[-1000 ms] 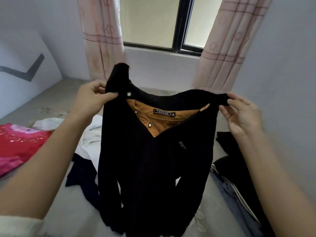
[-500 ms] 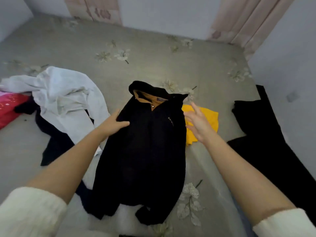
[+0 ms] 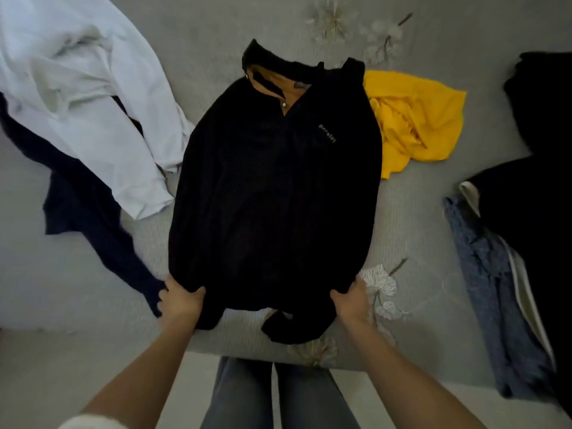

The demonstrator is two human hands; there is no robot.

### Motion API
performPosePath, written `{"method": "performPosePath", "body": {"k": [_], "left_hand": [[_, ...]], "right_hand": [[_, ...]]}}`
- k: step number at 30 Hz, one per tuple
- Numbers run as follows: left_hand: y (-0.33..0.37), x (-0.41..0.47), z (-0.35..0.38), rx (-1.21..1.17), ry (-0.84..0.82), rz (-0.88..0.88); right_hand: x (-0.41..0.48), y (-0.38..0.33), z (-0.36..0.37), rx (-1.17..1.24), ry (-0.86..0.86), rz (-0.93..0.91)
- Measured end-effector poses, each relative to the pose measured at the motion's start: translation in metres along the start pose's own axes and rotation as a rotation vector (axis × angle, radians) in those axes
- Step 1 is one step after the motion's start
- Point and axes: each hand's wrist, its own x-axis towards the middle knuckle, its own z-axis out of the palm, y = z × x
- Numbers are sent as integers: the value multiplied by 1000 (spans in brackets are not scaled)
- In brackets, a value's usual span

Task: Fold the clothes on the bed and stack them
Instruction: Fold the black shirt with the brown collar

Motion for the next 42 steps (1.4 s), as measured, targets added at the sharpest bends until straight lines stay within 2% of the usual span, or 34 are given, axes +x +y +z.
{"method": "performPosePath", "body": {"k": [5, 10, 13, 15, 17, 18, 21, 23, 26, 29, 31, 34, 39, 42], "left_hand": [[19, -10, -27, -294, 109, 143], [71, 2, -141, -643, 251, 357], [74, 26, -194, -727, 201, 393], [62, 44, -197, -594, 134, 391], [43, 59, -181, -321, 116, 401], [35, 63, -170, -175, 109, 410], [21, 78, -135, 107, 117, 475], [26, 81, -120, 100, 89, 491], [39, 86, -106, 18, 19, 478], [49, 93, -101, -1, 21, 433], [51, 99, -99, 41, 22, 412], [47, 114, -98, 128, -61, 353], [42, 112, -93, 240, -12, 280], [38, 98, -83, 243, -16, 321]], "right_hand": [[-10, -41, -37, 85, 150, -80], [2, -106, -166, 204, 460, -158], [9, -120, -225, 110, 686, -152], [10, -116, -224, -132, 756, -153], [1, -108, -183, -355, 682, -230], [-4, -103, -152, -385, 576, -283], [-33, -89, -47, -252, 146, -313], [-50, -85, 16, -177, -24, -284], [-62, -89, 86, -86, -137, -155], [-62, -102, 129, 41, -168, -4], [-61, -113, 148, 123, -173, 39], [-55, -122, 160, 193, -171, 70], [-58, -122, 141, 315, -84, 64], [-66, -102, 102, 639, -14, 118]]}}
